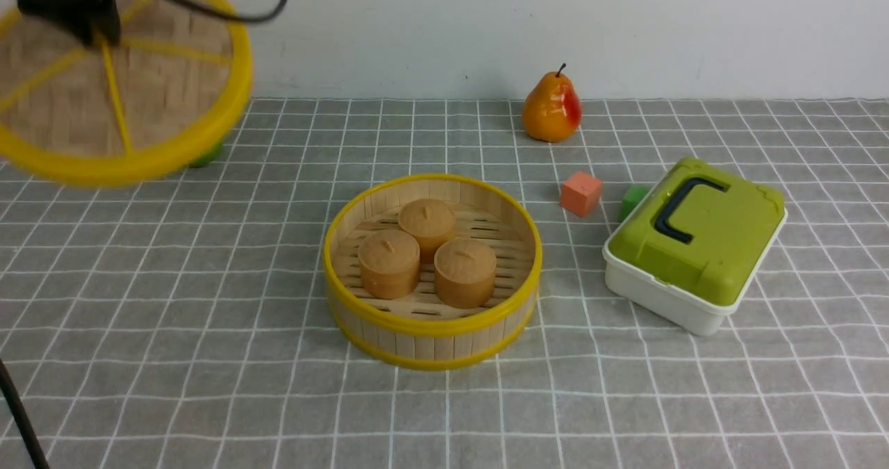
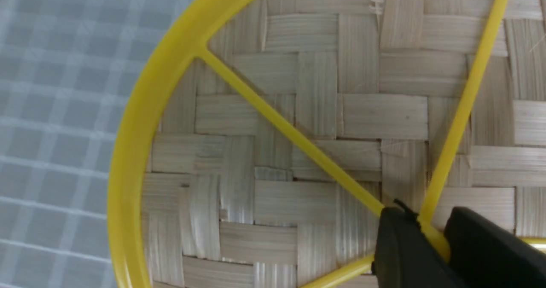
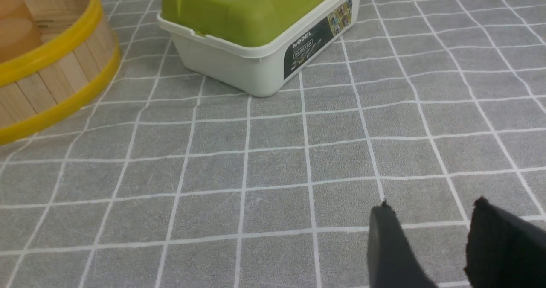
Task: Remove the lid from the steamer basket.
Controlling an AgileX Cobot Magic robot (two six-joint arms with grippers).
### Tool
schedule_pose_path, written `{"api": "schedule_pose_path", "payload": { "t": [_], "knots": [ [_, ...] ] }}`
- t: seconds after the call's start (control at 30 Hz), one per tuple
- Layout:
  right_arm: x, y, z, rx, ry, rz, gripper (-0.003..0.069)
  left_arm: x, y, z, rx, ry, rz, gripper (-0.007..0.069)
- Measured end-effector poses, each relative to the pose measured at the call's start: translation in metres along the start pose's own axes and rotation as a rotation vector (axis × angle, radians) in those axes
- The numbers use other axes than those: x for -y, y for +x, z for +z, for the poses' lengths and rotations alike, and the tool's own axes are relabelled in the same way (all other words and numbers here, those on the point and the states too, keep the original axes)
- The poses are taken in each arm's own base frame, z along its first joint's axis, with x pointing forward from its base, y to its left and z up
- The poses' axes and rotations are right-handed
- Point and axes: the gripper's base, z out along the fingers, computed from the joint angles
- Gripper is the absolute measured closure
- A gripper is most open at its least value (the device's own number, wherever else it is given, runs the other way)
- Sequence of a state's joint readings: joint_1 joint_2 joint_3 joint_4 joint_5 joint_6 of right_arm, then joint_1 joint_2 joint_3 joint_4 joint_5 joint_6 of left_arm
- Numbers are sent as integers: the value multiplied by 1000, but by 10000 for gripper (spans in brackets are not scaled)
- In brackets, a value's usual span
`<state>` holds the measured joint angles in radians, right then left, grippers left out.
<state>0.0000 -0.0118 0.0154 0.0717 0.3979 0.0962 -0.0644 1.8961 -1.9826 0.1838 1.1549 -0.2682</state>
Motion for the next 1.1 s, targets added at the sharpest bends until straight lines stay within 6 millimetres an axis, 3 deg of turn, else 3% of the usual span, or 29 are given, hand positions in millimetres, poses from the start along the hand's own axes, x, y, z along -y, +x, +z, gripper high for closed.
{"api": "schedule_pose_path", "payload": {
  "t": [0.03,0.07,0.13,0.17,0.23,0.4,0.5,0.7,0.83,0.97,1.0,1.07,1.1],
  "knots": [
    [0,0,0,0,0,0,418,1,2,4,-4,2,0,516],
    [0,0,0,0,0,0,418,3,15,32,-42,9,-2,516],
    [0,0,0,0,0,0,418,8,36,71,-90,17,-9,516],
    [0,0,0,0,0,0,418,8,39,75,-95,19,-7,516],
    [0,0,0,0,0,0,418,13,56,105,-135,19,-14,516],
    [0,0,0,0,0,0,418,20,69,140,-175,28,-45,516],
    [0,0,0,0,0,0,418,23,73,149,-195,50,-64,516],
    [0,0,0,0,0,0,418,28,70,149,-166,98,-84,464],
    [0,0,0,0,0,0,418,27,67,138,-153,107,-91,304],
    [0,0,0,0,0,0,418,23,55,101,-105,125,-67,253],
    [0,0,0,0,0,0,418,20,46,65,-37,157,-66,277],
    [0,0,0,0,0,0,418,17,38,19,57,211,-69,338],
    [0,0,0,0,0,0,418,16,37,14,70,217,-70,347]
  ]
}}
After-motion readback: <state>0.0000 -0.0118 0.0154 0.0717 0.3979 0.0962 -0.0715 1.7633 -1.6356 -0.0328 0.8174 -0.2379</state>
